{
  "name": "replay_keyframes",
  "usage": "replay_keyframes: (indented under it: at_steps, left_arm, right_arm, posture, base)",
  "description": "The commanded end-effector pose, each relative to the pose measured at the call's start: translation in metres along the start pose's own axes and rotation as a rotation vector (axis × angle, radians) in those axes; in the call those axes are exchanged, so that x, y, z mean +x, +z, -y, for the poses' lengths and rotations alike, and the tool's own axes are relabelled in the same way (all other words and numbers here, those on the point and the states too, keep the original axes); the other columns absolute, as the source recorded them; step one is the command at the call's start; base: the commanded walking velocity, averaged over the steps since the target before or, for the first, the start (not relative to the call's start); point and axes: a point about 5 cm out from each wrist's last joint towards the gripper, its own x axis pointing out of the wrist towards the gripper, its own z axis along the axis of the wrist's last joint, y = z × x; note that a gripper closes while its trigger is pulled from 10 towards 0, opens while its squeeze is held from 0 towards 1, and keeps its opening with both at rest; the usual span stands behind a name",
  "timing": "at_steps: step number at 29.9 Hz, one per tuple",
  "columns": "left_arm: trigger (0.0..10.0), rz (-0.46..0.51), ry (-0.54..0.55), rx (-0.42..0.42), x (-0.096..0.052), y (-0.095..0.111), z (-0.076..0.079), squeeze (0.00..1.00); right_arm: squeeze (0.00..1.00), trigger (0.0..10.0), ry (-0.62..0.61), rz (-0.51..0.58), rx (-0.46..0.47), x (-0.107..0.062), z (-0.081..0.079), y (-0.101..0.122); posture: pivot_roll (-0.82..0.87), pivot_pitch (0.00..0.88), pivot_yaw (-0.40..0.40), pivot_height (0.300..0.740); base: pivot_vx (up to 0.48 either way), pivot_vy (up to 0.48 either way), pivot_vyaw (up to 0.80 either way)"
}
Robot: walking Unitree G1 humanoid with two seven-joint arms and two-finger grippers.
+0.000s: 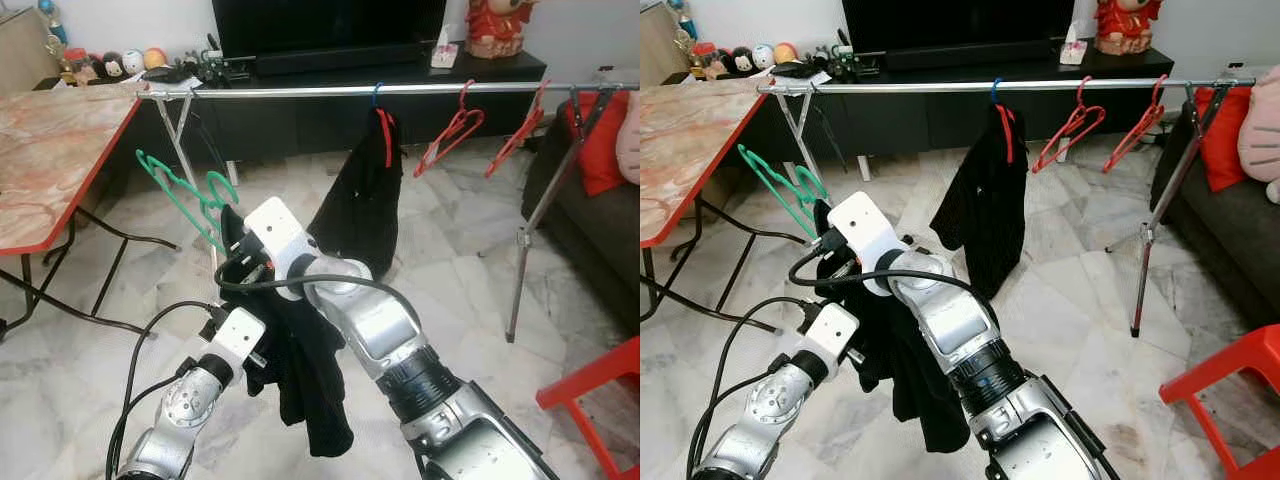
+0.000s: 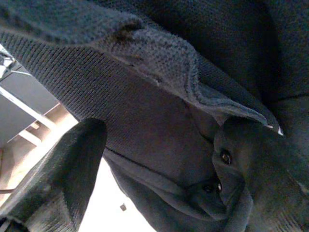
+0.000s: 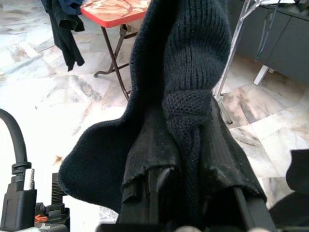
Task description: Hang hanger
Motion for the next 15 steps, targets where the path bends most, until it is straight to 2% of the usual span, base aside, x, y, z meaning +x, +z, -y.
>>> replay_keyframes:
  at_steps: [1,9,10,12,15]
  left_arm:
    - [10.0,-0.015,-0.005,-0.003,0.003,-0.001,0.0,0.0]
    - [10.0,-0.038,0.019,0.003,0.005,-0.004,-0.002,0.0]
    - [10.0,-0.09,0.08,0.035,0.007,-0.01,-0.007,0.0]
    - [10.0,-0.108,0.102,0.049,0.008,-0.013,-0.009,0.0]
    - [10.0,-0.139,0.188,0.027,0.008,-0.016,-0.017,0.0]
  right_arm:
    - [0.0,0.0,0.052,0.076,0.009,0.004,-0.017,0.021]
    - [0.0,0.0,0.085,0.094,0.028,0.003,-0.025,0.026]
    - [0.0,0.0,0.114,0.102,0.047,0.003,-0.031,0.027]
    - [0.0,0.0,0.124,0.105,0.054,0.003,-0.034,0.027]
    - [0.0,0.0,0.143,0.106,0.052,0.002,-0.038,0.027]
  posture:
    - [-0.14,0.02,0.061,0.74]
    - [-0.14,0.021,0.06,0.74]
    - [-0.14,0.023,0.059,0.74]
    - [-0.14,0.023,0.059,0.74]
    - [-0.14,0.023,0.058,0.74]
  base:
    - [0.0,0.0,0.0]
    - [0.0,0.0,0.0]
    - [0.0,0.0,0.0]
    - [0.0,0.0,0.0]
    - [0.0,0.0,0.0]
